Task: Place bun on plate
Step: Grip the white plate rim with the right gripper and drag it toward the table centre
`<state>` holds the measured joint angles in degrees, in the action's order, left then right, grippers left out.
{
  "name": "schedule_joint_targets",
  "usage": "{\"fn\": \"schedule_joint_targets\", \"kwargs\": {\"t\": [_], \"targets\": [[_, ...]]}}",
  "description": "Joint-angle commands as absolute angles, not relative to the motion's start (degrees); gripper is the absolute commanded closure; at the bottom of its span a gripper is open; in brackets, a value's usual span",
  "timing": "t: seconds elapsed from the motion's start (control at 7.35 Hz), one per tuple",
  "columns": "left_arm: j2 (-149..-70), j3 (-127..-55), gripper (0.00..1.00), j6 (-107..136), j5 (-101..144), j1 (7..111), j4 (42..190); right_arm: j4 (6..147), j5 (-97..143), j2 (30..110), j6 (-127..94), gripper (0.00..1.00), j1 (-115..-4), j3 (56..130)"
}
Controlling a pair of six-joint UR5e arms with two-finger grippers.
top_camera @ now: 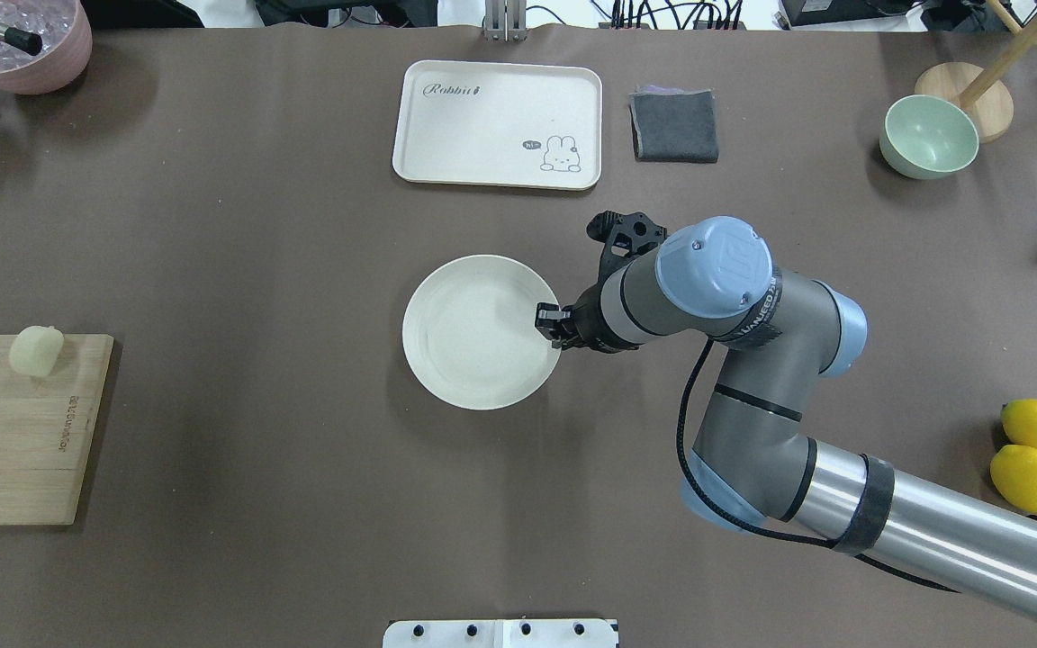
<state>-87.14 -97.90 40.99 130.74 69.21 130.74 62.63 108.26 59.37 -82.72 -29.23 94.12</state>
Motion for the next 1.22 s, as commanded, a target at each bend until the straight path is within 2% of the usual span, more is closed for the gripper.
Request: {"fn": "schedule_joint_targets", "kwargs": {"t": [0.0, 0.27, 0.41, 0.54, 0.82, 1.09], "targets": [[-87.36, -98.17, 0.02, 41.31, 129.29, 65.31, 131.22, 62.67, 106.35, 59.33, -83.06, 1.0, -26.38, 93.96], [-87.19, -98.35, 0.02, 41.4, 127.98, 63.47, 131.22, 62.67, 106.35, 59.85, -83.06, 1.0, -26.02, 93.69], [-86.84, -98.52, 0.02, 41.48, 126.05, 62.06, 131.22, 62.67, 106.26, 59.85, -83.06, 0.24, -26.02, 93.69], [-86.66, -98.44, 0.02, 41.4, 125.17, 60.75, 131.22, 62.58, 105.65, 59.85, -83.06, 0.0, -26.02, 93.87], [-86.13, -97.91, 0.02, 41.84, 119.73, 55.74, 131.4, 62.4, 106.25, 59.85, -82.97, 0.0, -27.76, 94.65], [-82.99, -98.0, 0.02, 41.14, 119.53, 55.11, 133.4, 62.67, 109.5, 59.94, -82.88, 0.0, -30.92, 95.27]]}}
